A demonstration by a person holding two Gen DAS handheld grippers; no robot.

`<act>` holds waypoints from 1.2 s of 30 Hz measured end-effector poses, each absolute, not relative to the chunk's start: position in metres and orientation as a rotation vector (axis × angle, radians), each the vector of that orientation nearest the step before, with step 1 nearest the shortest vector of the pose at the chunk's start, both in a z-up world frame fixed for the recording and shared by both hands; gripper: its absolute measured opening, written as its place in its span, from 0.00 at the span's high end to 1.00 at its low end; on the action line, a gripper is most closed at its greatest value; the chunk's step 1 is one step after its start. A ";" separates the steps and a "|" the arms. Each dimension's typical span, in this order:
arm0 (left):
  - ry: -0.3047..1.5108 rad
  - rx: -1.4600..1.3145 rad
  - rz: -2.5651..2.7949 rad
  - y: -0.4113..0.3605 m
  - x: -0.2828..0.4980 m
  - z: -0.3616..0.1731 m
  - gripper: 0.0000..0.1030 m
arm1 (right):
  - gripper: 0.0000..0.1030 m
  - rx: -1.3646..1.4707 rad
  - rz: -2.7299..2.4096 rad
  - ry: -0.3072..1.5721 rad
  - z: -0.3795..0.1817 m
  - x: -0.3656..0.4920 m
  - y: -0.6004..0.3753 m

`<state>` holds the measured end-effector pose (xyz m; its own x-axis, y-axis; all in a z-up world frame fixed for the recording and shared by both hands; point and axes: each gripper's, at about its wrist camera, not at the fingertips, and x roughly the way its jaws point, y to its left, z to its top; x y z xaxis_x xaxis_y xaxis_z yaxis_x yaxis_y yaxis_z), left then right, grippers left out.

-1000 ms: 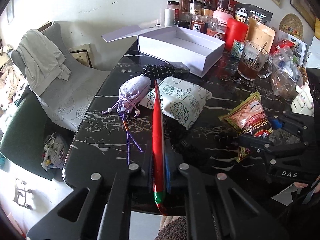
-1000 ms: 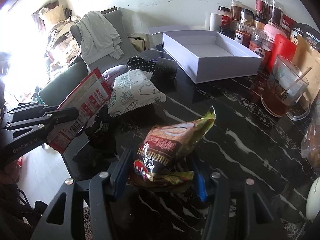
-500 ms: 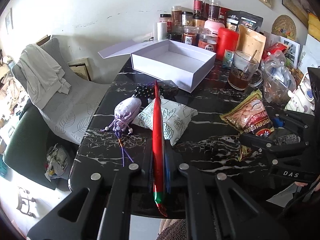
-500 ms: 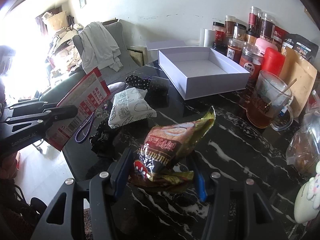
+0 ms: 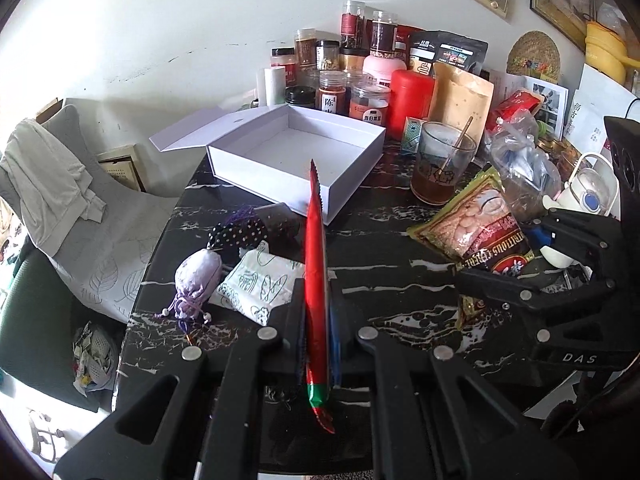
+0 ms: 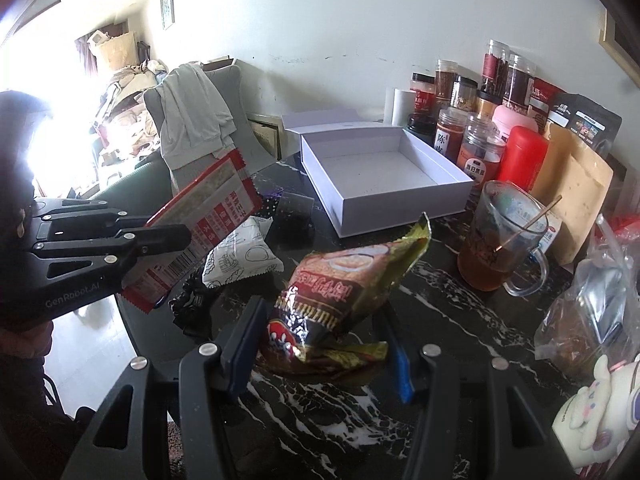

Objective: Organize objects
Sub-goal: 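Carry the red packet and chips bag with both tools over the white box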

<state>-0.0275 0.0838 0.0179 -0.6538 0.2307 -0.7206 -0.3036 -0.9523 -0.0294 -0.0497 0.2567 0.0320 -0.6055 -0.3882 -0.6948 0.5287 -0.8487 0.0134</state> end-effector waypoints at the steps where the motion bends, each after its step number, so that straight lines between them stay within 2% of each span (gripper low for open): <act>1: 0.140 -1.110 2.609 0.086 -0.032 0.021 0.91 | 0.46 0.978 -2.416 0.267 0.034 -0.051 0.257; 18: 0.204 -1.042 2.562 0.111 -0.122 0.047 0.91 | 0.46 0.910 -2.436 0.294 0.069 -0.117 0.248; 36: 0.273 -1.024 2.532 0.118 -0.239 0.042 0.91 | 0.46 0.926 -2.452 0.298 0.068 -0.208 0.225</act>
